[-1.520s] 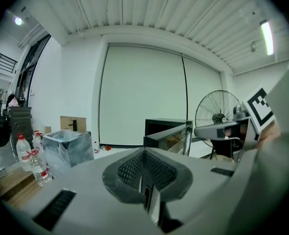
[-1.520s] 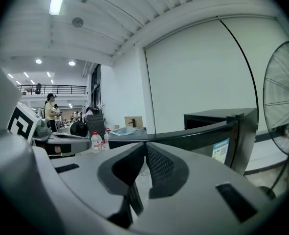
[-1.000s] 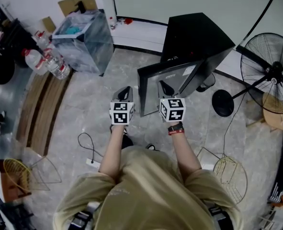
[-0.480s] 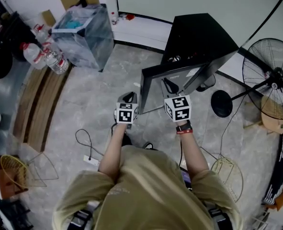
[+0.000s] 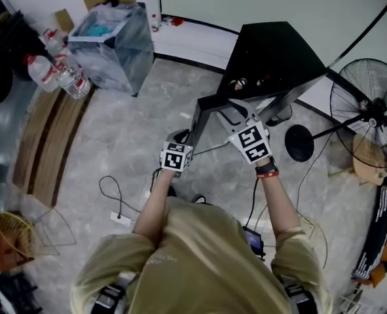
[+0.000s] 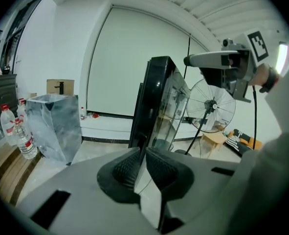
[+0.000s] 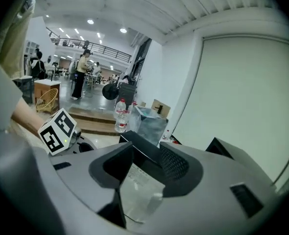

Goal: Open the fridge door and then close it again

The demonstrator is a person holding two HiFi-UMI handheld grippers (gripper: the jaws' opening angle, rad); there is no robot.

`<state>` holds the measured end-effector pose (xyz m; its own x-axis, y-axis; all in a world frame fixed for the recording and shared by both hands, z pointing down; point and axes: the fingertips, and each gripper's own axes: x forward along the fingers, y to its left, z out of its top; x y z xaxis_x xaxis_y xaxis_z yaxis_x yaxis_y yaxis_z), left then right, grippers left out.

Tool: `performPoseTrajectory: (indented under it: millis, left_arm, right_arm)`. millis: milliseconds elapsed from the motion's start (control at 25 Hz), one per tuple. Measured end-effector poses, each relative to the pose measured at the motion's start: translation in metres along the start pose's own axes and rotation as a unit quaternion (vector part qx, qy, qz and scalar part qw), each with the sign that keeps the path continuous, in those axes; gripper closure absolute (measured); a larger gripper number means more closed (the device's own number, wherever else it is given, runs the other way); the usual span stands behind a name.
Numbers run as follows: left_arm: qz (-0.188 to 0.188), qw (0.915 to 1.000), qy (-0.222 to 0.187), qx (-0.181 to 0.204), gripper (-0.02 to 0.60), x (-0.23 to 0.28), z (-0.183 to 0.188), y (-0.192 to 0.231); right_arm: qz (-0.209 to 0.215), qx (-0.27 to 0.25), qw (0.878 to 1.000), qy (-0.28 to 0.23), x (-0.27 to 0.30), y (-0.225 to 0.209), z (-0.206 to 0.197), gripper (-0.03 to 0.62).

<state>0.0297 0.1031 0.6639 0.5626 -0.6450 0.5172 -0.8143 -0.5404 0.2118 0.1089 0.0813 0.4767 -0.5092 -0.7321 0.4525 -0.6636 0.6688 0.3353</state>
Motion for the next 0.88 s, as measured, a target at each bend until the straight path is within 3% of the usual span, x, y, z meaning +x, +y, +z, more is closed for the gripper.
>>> performPoseTrajectory:
  millis: [40,120,160,400,680,880]
  left_arm:
    - [-0.004,1.0,0.006,0.003,0.544,0.003,-0.003,0.0]
    - [-0.013,0.9997,0.018,0.008,0.422,0.009,-0.009,-0.002]
    - [-0.018,0.9996,0.022,0.008,0.417,0.012,-0.011,-0.002]
    - [-0.021,0.9995,0.023,-0.003,0.418,0.026,-0.012,0.004]
    - [-0.038,0.9988,0.031,0.004,0.438,0.042,-0.01,0.004]
    - [-0.051,0.9982,0.029,0.014,0.492,0.049,-0.005,0.007]
  right_arm:
    - [0.011,-0.017,1.0,0.006,0.003,0.001,0.001,0.41]
    - [0.033,-0.053,0.998,0.02,0.01,0.003,-0.001,0.39]
    - [0.042,-0.072,0.996,0.027,0.013,0.004,-0.002,0.384]
    - [0.093,-0.161,0.981,0.063,0.035,0.01,-0.009,0.355]
    - [0.109,-0.178,0.975,0.073,0.044,0.011,-0.016,0.355]
    - [0.111,-0.162,0.978,0.073,0.053,0.01,-0.011,0.358]
